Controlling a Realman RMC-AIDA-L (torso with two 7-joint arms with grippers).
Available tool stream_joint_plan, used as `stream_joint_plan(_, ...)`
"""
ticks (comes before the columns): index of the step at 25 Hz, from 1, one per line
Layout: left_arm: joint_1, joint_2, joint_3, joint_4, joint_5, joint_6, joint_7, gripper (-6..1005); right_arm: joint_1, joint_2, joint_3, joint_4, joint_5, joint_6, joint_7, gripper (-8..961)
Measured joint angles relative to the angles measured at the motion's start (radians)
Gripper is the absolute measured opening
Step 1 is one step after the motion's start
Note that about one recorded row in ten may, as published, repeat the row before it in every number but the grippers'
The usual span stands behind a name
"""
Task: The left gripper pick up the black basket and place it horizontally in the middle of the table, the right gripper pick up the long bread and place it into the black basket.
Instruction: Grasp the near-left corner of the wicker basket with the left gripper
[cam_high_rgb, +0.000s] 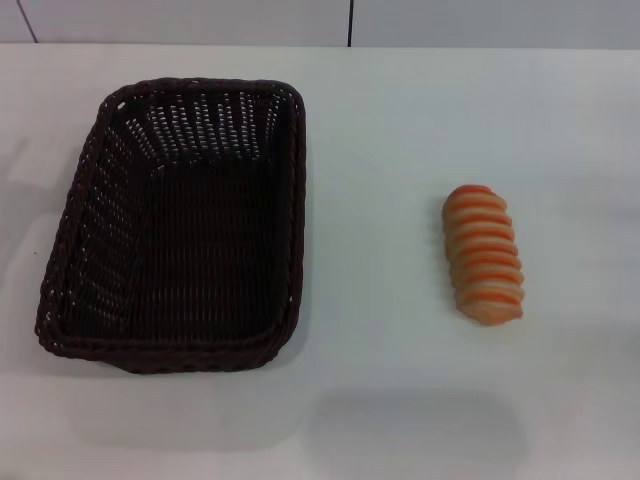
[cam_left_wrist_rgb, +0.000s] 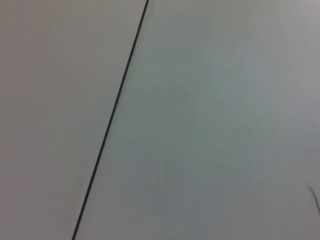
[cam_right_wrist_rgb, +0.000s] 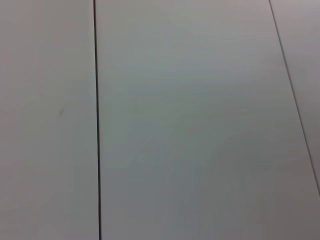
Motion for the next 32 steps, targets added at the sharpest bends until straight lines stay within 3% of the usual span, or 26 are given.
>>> stream_joint_plan(32,-0.03,0.0,0.055,-0.046,0.001,0.079,-0.028,799,0.003,0.0,-0.002,0.002,0.001,0.0,0.0,791)
